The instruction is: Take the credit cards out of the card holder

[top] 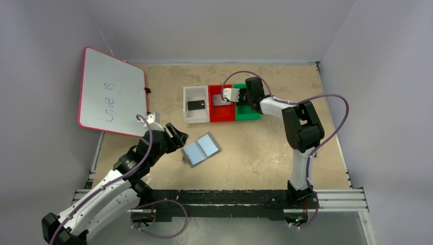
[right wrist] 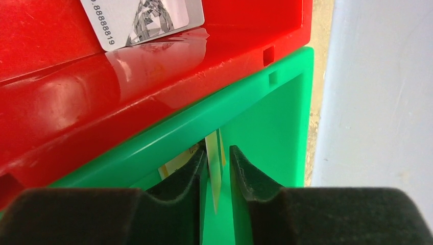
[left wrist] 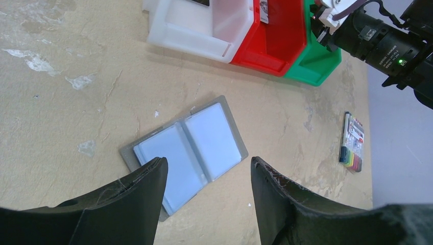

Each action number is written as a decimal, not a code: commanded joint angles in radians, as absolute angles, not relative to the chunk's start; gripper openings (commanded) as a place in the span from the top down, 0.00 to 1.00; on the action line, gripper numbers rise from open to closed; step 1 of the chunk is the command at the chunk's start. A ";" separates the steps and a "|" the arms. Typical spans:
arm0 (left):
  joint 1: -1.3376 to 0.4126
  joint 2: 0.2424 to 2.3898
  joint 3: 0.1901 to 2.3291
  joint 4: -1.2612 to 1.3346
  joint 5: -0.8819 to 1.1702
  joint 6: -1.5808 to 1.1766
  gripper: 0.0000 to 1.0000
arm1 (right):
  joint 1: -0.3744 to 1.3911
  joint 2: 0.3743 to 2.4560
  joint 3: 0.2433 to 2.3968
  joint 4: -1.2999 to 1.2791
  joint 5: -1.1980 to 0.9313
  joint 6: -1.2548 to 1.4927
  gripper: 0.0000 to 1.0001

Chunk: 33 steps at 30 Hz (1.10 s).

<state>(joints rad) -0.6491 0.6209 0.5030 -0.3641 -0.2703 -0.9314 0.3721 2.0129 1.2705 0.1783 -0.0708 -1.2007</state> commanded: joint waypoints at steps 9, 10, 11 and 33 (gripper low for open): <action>-0.647 0.638 0.538 -0.352 -0.282 -0.923 0.41 | 0.353 1.915 1.302 0.143 -0.122 -1.160 0.65; -0.647 0.639 0.536 -0.351 -0.281 -0.925 0.41 | 0.352 1.907 1.300 0.142 -0.130 -1.159 0.65; -0.647 0.639 0.534 -0.350 -0.281 -0.926 0.41 | 0.351 1.900 1.296 0.146 -0.133 -1.155 0.65; -0.647 0.669 0.526 -0.329 -0.275 -0.948 0.41 | 0.341 1.699 1.241 0.277 -0.062 -0.431 0.70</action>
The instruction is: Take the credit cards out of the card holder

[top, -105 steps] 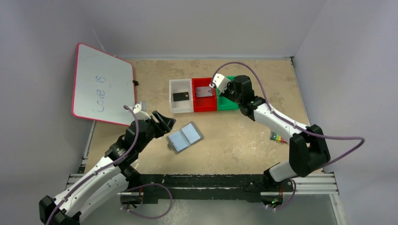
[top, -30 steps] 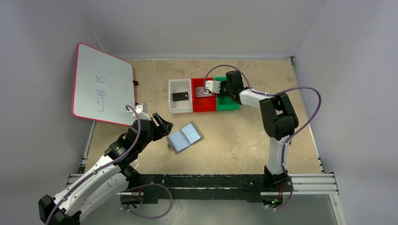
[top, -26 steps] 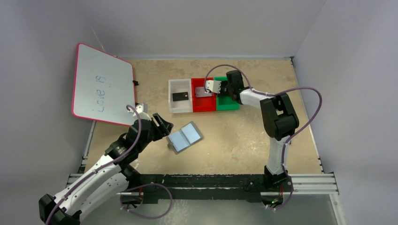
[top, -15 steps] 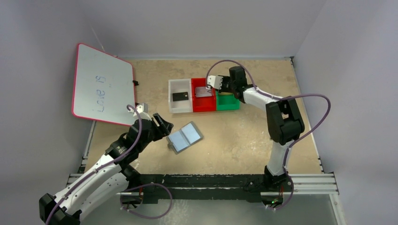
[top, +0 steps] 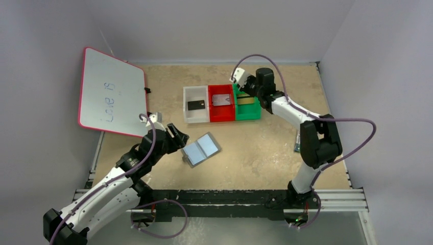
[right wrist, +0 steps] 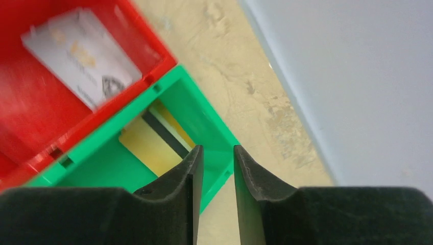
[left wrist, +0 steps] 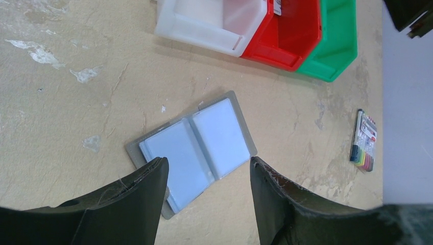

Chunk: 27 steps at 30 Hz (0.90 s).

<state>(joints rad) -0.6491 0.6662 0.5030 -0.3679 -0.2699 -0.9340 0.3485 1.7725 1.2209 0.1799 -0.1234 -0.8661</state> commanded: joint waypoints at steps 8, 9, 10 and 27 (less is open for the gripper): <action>-0.648 0.689 0.517 -0.316 -0.270 -0.951 0.41 | 0.342 1.749 1.292 -0.040 0.003 0.145 0.86; -0.647 0.692 0.517 -0.315 -0.270 -0.950 0.41 | 0.342 1.736 1.261 -0.019 -0.024 0.168 0.87; -0.648 0.695 0.517 -0.317 -0.271 -0.951 0.41 | 0.342 1.728 1.241 0.001 -0.037 0.190 0.88; -0.647 0.696 0.505 -0.303 -0.264 -0.969 0.41 | 0.341 1.930 1.336 -0.088 -0.013 0.257 1.00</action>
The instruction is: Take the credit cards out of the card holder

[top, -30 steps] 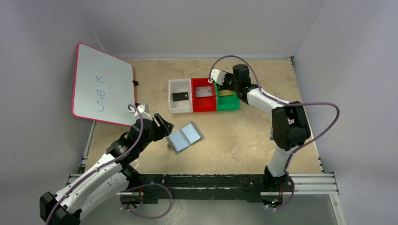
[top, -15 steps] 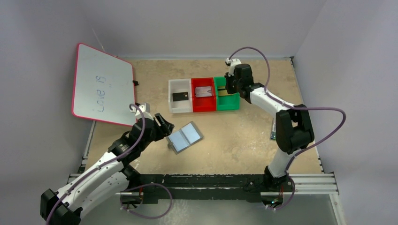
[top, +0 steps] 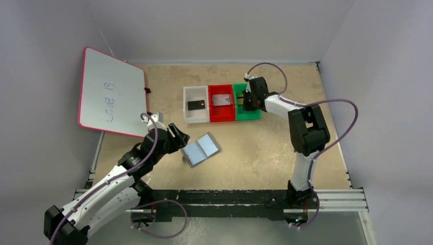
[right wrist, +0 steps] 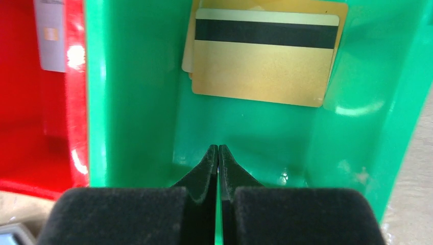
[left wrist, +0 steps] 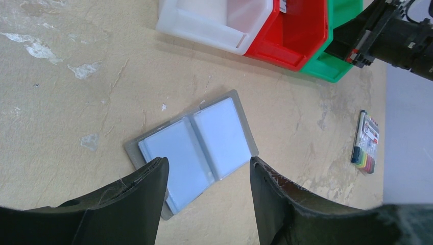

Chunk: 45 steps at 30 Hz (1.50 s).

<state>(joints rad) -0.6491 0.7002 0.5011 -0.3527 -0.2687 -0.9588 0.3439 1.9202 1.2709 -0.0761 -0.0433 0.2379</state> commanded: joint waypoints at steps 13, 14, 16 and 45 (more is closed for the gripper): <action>-0.647 0.691 0.501 -0.303 -0.268 -0.979 0.42 | 0.342 2.039 1.461 -0.094 0.053 0.250 1.00; -0.647 0.692 0.500 -0.305 -0.267 -0.978 0.42 | 0.342 2.041 1.466 -0.098 0.051 0.250 1.00; -0.647 0.691 0.500 -0.308 -0.268 -0.976 0.42 | 0.342 2.034 1.466 -0.093 0.051 0.251 1.00; -0.647 0.697 0.494 -0.297 -0.262 -0.981 0.42 | 0.344 2.071 1.486 -0.123 0.016 0.254 0.99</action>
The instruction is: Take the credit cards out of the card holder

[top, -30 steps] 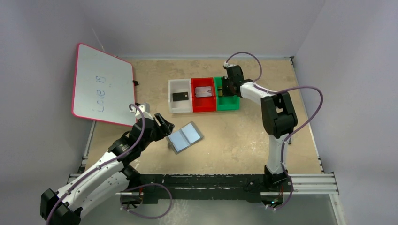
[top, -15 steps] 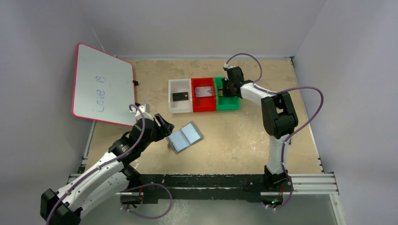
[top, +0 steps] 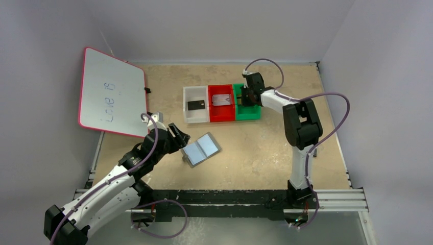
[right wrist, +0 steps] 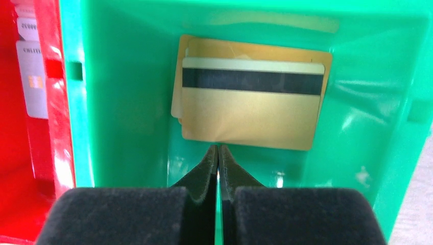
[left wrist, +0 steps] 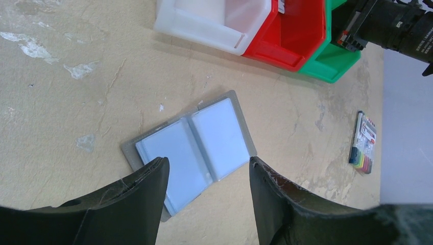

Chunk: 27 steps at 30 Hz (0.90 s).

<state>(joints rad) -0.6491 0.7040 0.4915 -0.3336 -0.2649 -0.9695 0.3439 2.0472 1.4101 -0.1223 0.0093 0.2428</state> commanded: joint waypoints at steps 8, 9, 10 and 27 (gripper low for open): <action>-0.646 0.687 0.493 -0.302 -0.271 -0.984 0.42 | 0.343 2.090 1.519 -0.116 0.027 0.260 0.99; -0.647 0.689 0.492 -0.301 -0.270 -0.982 0.42 | 0.343 2.088 1.521 -0.120 0.026 0.261 0.99; -0.647 0.690 0.495 -0.300 -0.269 -0.981 0.42 | 0.344 2.083 1.521 -0.125 0.022 0.258 0.99; -0.648 0.695 0.843 -0.627 -0.681 -0.914 0.28 | 0.344 1.324 1.201 0.044 0.081 0.163 0.21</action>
<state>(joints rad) -0.6495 0.6926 0.6823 -0.5003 -0.4416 -0.9485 0.3439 1.5455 1.2541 -0.0895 0.0113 0.2153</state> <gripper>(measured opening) 0.710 0.571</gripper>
